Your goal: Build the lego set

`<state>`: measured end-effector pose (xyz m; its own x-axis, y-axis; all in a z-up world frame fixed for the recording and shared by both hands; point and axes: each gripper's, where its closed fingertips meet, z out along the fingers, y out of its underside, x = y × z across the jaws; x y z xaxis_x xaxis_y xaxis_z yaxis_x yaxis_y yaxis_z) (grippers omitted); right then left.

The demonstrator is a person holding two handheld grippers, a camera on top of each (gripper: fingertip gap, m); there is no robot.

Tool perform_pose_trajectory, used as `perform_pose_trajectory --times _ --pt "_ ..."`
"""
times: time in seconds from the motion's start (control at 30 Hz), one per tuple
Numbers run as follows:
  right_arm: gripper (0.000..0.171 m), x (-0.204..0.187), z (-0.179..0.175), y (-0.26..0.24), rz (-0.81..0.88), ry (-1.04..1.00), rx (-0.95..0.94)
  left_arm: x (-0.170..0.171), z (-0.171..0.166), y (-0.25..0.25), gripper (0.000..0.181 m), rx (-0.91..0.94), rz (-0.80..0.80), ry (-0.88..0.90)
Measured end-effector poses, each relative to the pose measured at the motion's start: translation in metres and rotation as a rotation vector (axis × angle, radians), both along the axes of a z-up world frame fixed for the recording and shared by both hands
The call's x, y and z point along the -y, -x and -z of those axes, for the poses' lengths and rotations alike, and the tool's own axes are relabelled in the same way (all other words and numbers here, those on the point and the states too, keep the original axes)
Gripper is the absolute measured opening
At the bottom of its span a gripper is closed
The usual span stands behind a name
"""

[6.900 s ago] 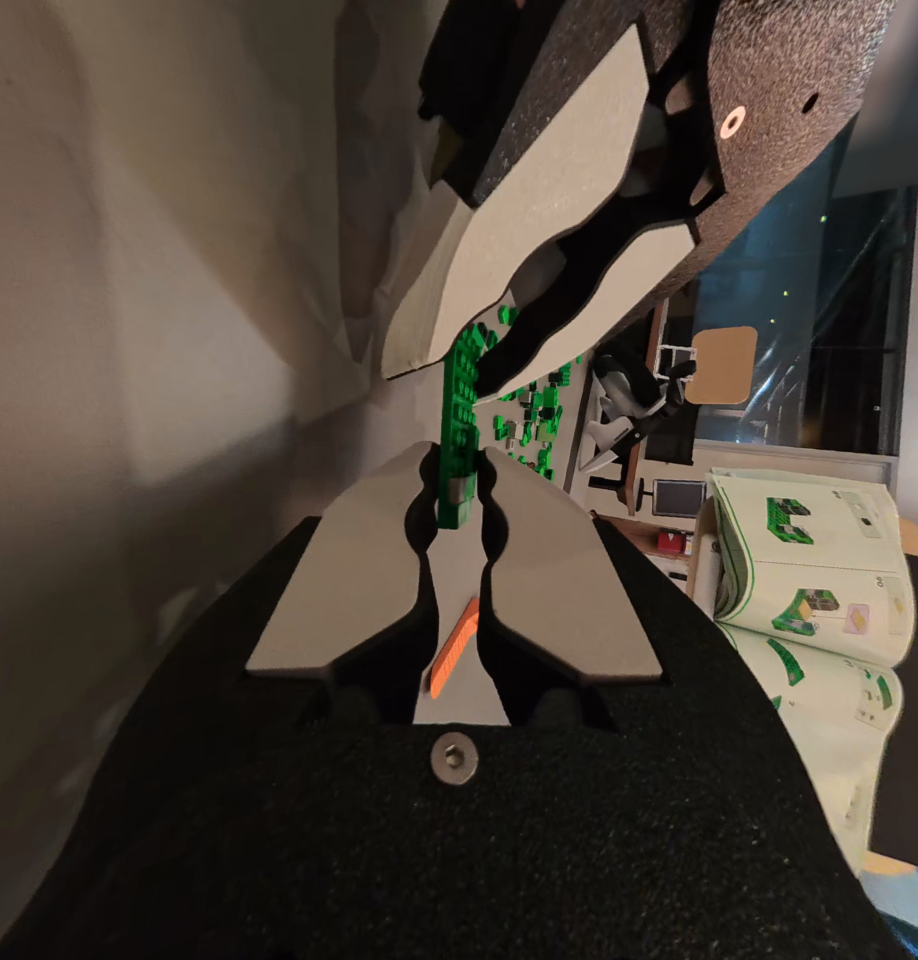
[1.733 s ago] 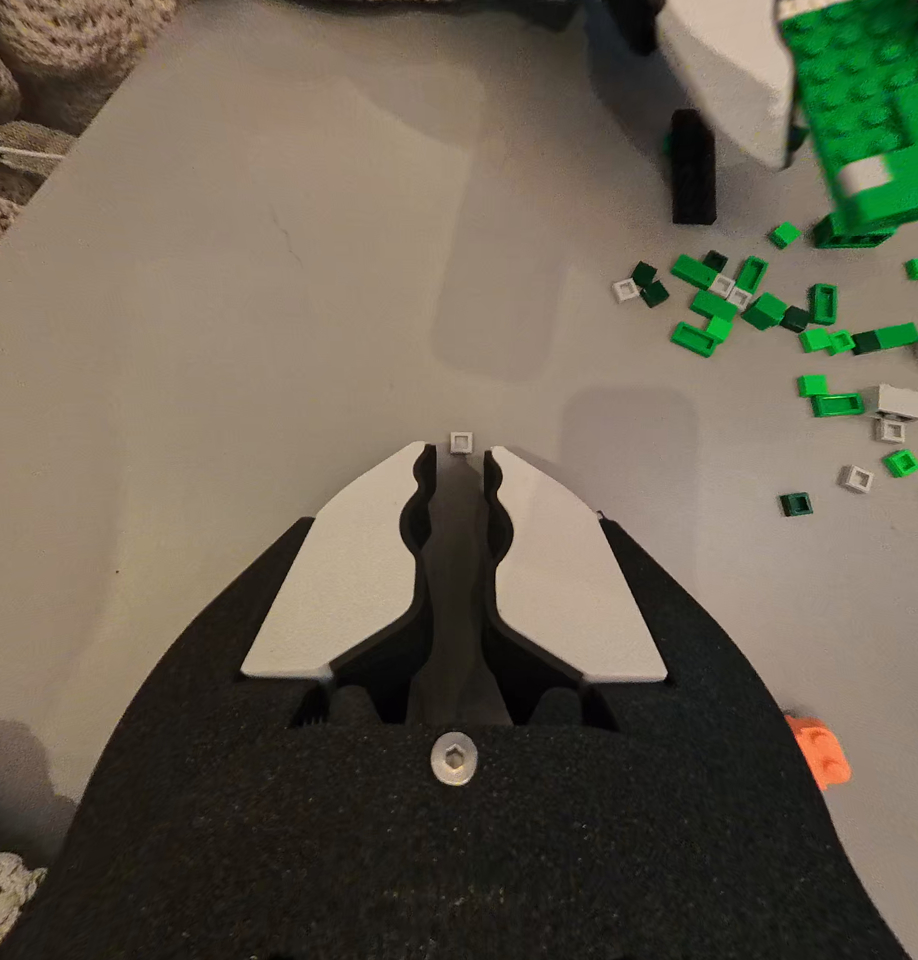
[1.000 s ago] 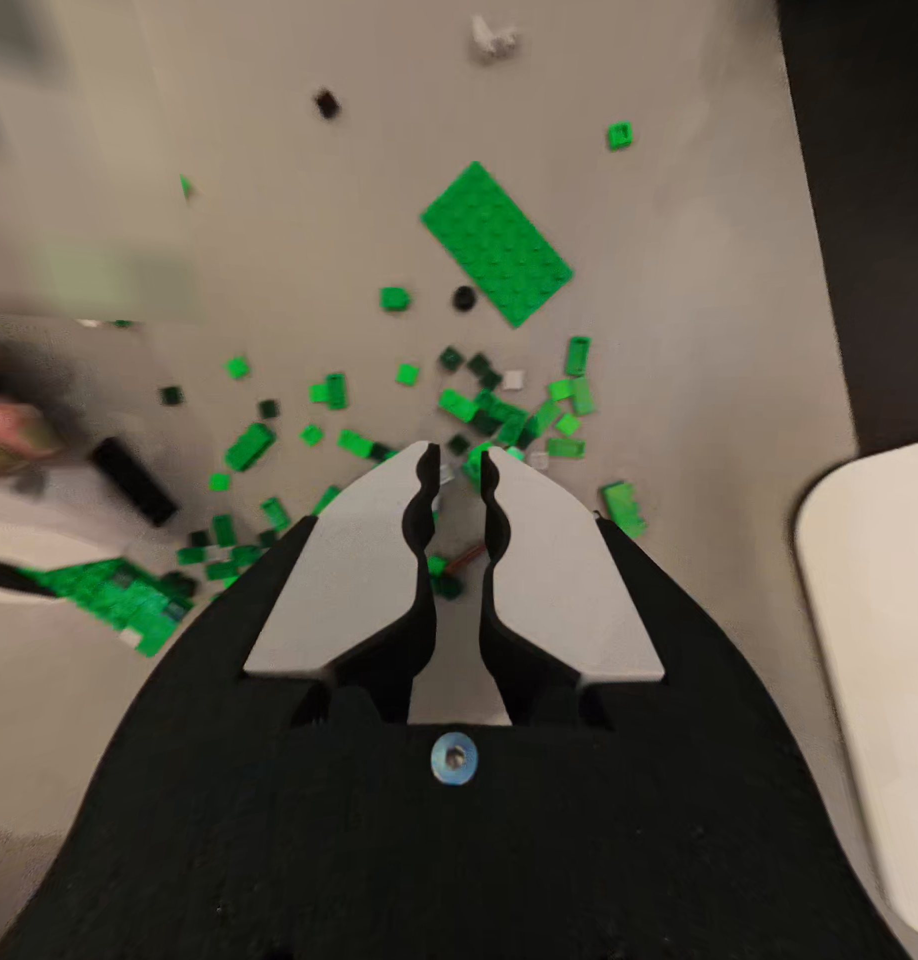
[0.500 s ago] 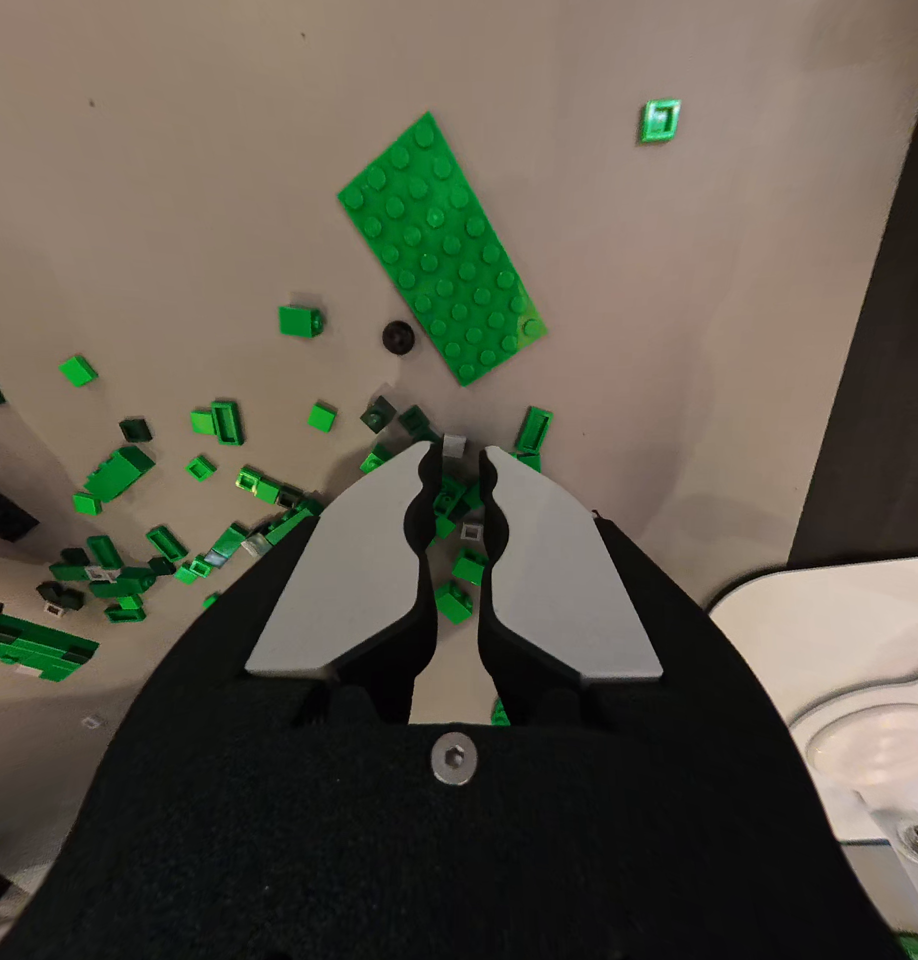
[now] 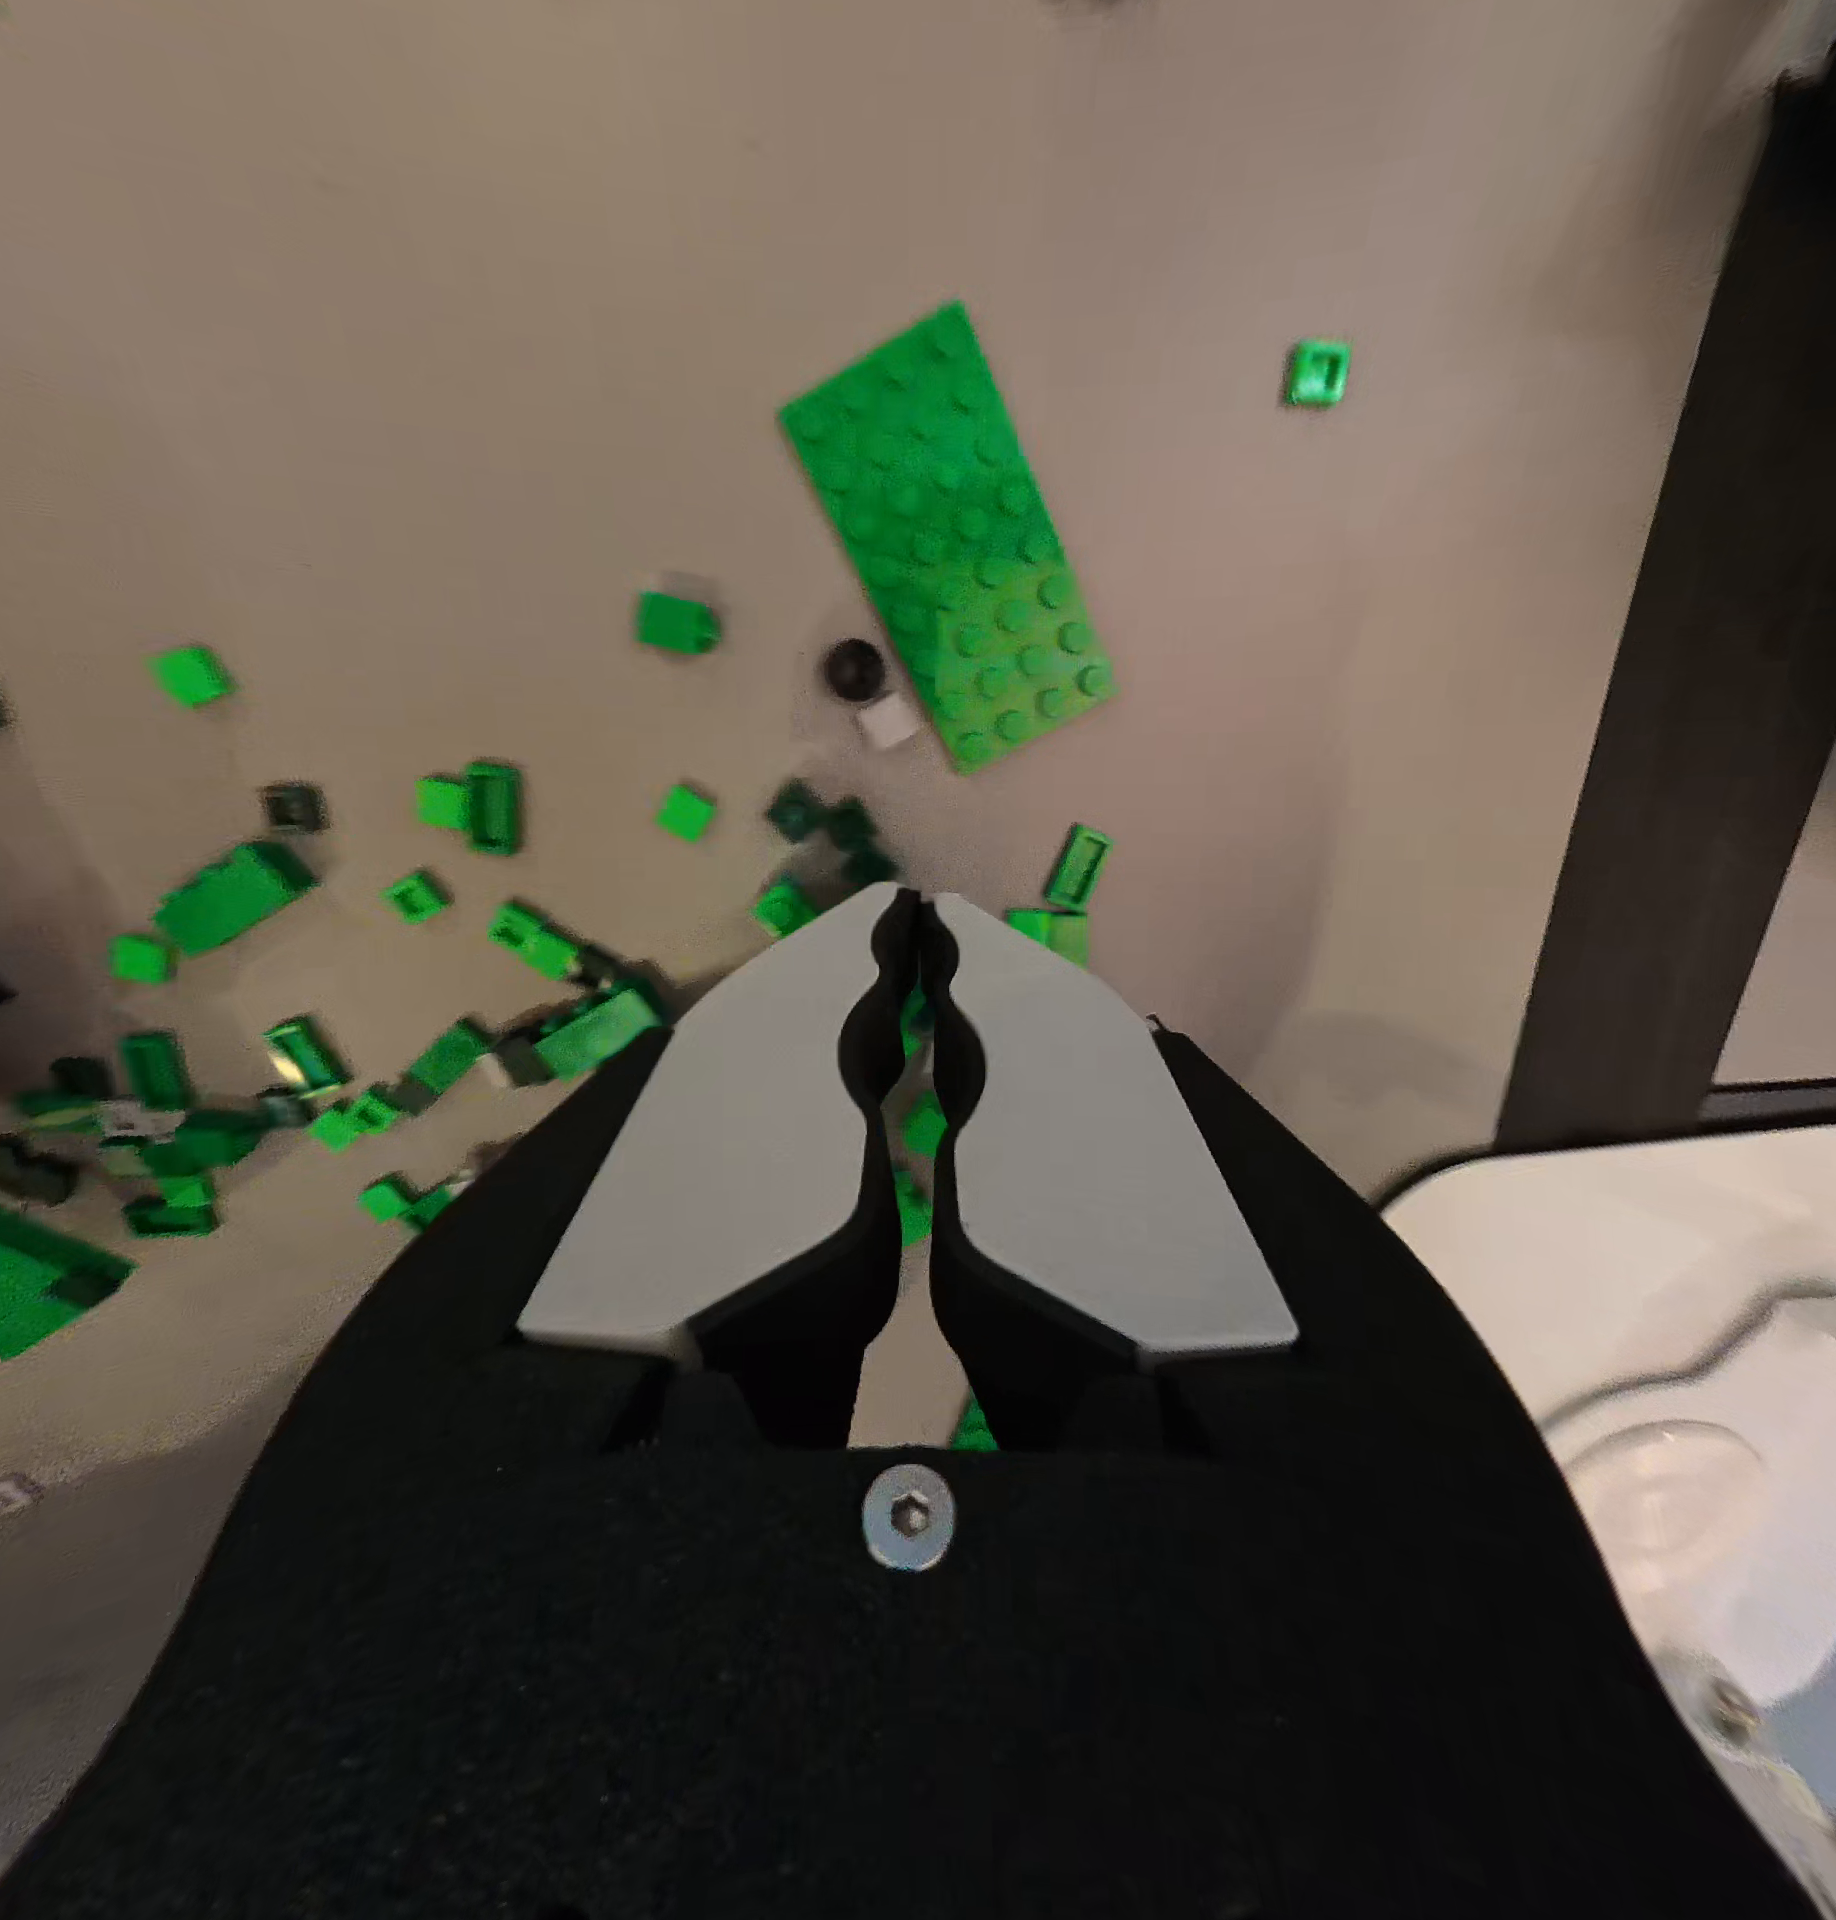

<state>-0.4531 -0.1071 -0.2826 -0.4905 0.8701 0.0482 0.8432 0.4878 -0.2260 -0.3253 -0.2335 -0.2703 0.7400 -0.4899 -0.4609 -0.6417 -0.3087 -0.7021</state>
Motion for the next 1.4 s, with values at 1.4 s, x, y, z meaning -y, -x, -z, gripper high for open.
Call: perform_pose_trajectory --times 1.4 --pt "0.018 0.017 0.014 0.031 0.394 0.038 0.101 0.003 0.003 -0.005 0.033 -0.025 0.024 0.026"
